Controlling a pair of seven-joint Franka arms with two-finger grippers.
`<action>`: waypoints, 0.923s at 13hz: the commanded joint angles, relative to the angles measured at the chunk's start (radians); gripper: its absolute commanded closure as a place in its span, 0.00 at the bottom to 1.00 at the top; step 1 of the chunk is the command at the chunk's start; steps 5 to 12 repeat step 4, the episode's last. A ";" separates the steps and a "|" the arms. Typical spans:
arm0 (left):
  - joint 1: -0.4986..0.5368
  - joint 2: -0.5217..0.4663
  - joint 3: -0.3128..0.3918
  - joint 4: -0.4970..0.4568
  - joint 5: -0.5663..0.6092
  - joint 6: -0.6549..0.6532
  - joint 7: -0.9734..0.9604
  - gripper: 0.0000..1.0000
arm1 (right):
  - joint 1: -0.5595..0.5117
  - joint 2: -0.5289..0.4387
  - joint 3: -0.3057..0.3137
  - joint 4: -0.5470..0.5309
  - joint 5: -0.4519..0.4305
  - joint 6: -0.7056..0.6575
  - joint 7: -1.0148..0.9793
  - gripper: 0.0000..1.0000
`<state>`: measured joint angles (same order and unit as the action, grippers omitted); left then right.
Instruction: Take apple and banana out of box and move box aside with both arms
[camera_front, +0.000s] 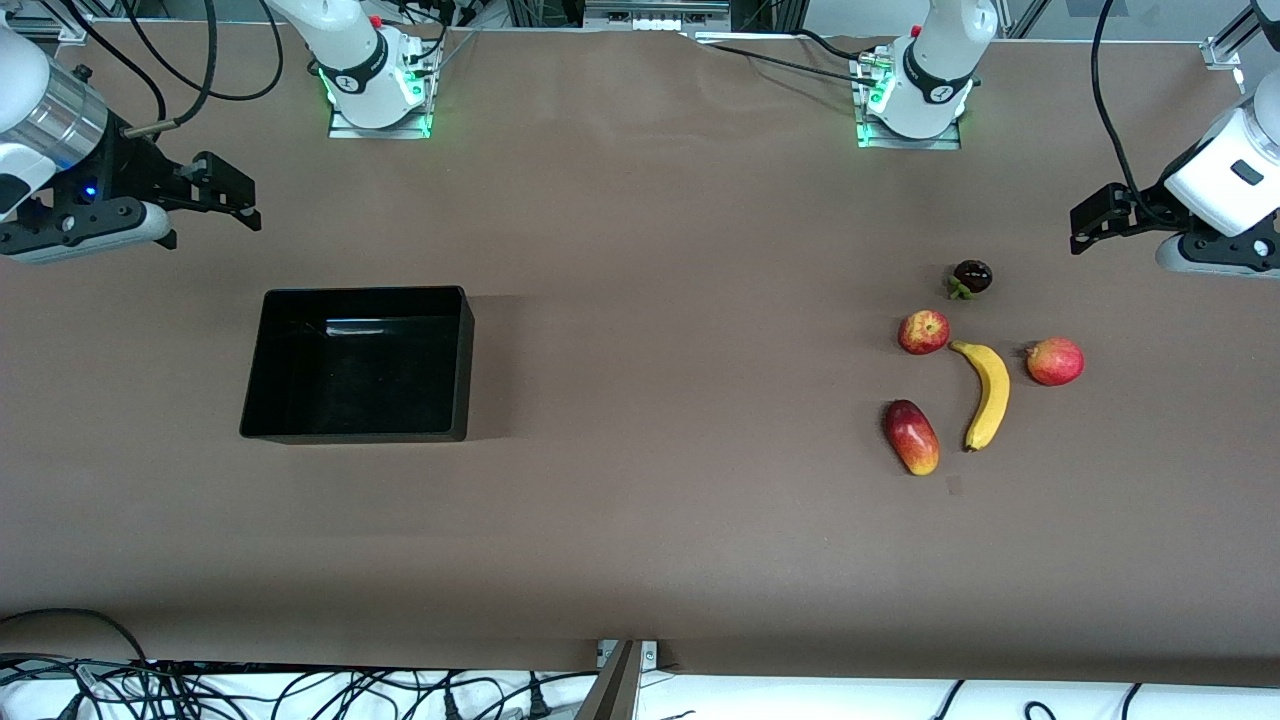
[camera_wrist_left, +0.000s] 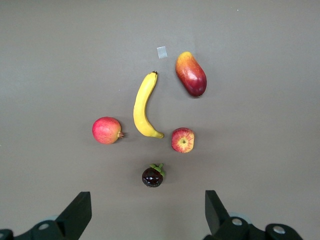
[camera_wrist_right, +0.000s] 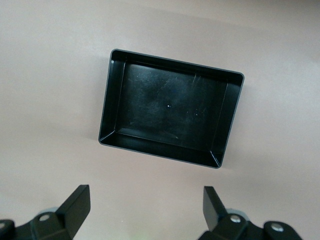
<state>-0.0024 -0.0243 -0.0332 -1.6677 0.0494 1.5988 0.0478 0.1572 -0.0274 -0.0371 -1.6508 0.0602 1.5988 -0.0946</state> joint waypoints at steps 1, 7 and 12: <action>-0.002 0.018 0.004 0.032 -0.003 -0.007 -0.006 0.00 | -0.022 0.003 0.025 -0.003 -0.016 0.000 0.006 0.00; -0.002 0.018 0.004 0.032 -0.003 -0.007 -0.006 0.00 | -0.022 0.012 0.025 0.016 -0.022 -0.003 0.006 0.00; -0.002 0.018 0.004 0.032 -0.003 -0.007 -0.006 0.00 | -0.022 0.012 0.025 0.016 -0.022 -0.003 0.006 0.00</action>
